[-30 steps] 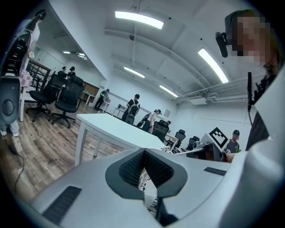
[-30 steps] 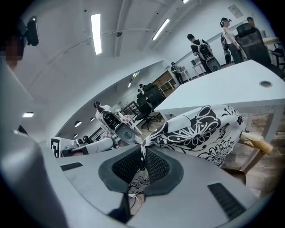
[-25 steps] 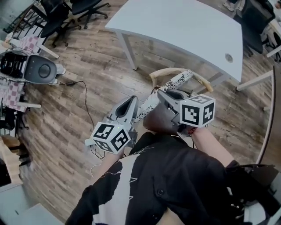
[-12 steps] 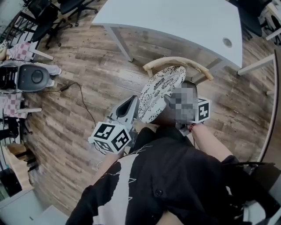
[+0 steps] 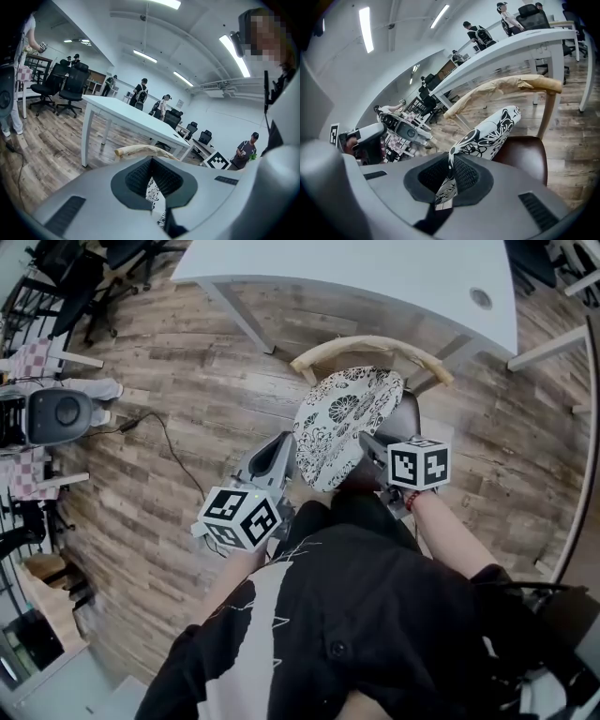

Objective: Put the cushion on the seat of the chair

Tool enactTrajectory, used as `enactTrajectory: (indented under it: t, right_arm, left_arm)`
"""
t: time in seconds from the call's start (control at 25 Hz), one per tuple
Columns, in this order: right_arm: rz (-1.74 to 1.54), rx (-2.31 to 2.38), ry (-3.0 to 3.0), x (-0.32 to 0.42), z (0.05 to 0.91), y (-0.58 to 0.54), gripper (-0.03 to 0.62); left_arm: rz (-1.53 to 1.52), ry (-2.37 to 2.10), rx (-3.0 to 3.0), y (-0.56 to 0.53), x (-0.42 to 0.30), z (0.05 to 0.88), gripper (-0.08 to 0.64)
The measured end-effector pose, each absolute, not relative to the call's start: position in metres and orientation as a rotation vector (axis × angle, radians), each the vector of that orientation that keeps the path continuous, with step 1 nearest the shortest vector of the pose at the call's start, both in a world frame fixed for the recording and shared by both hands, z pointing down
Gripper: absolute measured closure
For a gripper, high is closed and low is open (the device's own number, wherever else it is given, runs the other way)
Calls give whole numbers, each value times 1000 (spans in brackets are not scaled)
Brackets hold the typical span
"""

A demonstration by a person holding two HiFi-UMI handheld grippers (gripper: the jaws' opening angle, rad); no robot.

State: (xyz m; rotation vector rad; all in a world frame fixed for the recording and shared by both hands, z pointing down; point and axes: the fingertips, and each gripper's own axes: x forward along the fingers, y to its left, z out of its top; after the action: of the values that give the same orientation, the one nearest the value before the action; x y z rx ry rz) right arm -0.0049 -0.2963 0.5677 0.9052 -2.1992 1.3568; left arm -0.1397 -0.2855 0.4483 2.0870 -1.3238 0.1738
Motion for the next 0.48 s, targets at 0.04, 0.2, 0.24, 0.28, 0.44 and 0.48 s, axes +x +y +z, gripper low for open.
enactTrajectory:
  t: [0.04, 0.2, 0.24, 0.28, 0.44, 0.48]
  right_arm:
    - [1351, 919, -2185, -1, 572, -295, 563]
    - [1337, 965, -2127, 14, 590, -291, 563]
    - [1334, 974, -2113, 18, 595, -290, 563]
    - [1329, 983, -2098, 22, 600, -289, 563]
    - [1340, 994, -2049, 37, 618, -284, 563]
    - [1340, 999, -2036, 40, 622, -283, 563]
  left_arm:
    - [177, -1319, 2076, -285, -139, 453, 555]
    - [172, -1301, 2031, -284, -136, 468, 555]
    - [171, -1295, 2026, -284, -135, 470, 556]
    - [172, -1291, 2023, -283, -134, 473, 555]
    - [193, -1275, 2017, -279, -128, 481, 555]
    - [201, -1268, 2017, -278, -126, 483, 555]
